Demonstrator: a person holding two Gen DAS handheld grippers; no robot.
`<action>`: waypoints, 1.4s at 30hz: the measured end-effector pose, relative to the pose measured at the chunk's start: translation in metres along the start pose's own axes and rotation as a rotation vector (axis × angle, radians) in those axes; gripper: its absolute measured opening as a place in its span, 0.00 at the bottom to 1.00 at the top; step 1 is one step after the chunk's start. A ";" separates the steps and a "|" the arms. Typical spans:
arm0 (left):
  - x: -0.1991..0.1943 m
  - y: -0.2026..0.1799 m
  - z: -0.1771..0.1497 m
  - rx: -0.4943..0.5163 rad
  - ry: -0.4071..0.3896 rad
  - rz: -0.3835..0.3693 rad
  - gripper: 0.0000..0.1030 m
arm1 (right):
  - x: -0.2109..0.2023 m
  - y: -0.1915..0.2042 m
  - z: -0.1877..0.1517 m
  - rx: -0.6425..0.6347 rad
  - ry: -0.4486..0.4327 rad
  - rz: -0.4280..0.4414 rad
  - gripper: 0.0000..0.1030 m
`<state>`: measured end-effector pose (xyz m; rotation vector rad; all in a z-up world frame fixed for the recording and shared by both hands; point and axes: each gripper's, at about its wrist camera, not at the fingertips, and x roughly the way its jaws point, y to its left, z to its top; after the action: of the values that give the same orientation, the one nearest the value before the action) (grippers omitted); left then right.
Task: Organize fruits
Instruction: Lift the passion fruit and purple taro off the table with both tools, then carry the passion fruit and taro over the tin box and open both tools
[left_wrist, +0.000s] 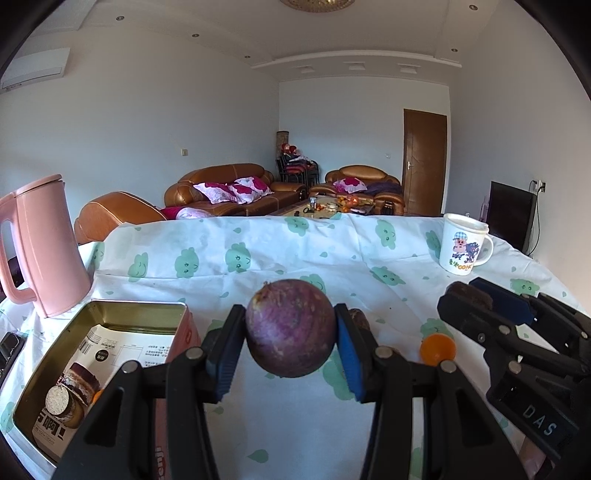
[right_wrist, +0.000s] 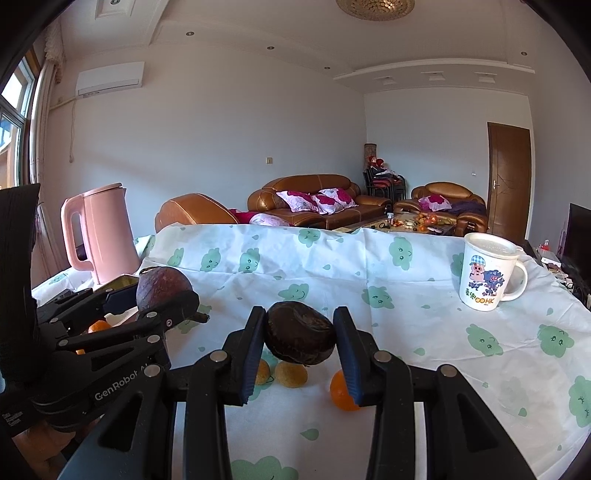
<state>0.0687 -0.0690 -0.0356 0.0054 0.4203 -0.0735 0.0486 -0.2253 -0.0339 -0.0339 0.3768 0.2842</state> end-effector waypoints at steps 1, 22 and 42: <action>0.000 0.000 0.000 -0.002 -0.001 0.002 0.48 | 0.000 0.001 0.000 -0.002 -0.002 -0.002 0.39; -0.029 0.041 -0.008 -0.048 0.049 -0.014 0.48 | 0.014 0.033 0.005 0.004 0.080 0.098 0.38; -0.058 0.160 -0.035 -0.130 0.174 0.167 0.48 | 0.034 0.157 0.030 -0.103 0.115 0.373 0.38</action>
<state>0.0133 0.0956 -0.0457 -0.0814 0.5963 0.1194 0.0453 -0.0631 -0.0152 -0.0812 0.4822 0.6726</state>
